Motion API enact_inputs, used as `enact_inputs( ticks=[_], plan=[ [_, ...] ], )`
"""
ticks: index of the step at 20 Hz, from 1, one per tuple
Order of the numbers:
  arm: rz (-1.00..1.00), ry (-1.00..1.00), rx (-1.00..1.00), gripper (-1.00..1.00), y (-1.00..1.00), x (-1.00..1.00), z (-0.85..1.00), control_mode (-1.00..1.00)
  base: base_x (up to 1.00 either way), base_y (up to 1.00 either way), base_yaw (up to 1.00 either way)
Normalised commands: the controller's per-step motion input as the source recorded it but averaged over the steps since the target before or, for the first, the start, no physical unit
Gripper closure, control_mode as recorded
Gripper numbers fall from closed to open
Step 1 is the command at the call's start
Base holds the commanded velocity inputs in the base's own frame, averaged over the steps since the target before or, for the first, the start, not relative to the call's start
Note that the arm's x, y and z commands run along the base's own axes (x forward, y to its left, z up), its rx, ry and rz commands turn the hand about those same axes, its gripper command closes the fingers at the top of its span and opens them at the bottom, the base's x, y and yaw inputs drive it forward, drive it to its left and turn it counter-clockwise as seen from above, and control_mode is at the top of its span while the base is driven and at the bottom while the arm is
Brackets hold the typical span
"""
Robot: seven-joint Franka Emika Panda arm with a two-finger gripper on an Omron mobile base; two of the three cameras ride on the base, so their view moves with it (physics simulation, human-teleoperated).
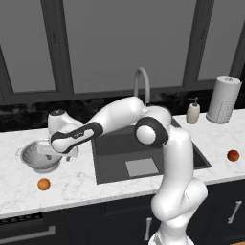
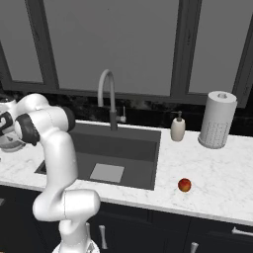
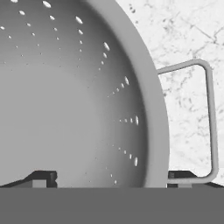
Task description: Put the colander in the sink, put the apple, tangerine in the colander, and turn on the sink faucet and pour water over the colander.
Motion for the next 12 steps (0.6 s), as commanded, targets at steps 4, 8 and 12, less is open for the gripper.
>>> enact_inputs(
  ticks=[4, 8, 12],
  plan=[
    [0.00, 0.00, 0.00, 1.00, 0.06, 0.01, -0.23, -1.00, 0.00, 0.00, 0.00],
    [0.00, 0.00, 0.00, 1.00, 0.01, 0.00, -0.02, -1.00, 0.00, 0.00, 0.00],
    [0.00, 0.00, 0.00, 1.00, 0.00, 0.00, 0.00, -1.00, 0.00, 0.00, 0.00]
  ],
)
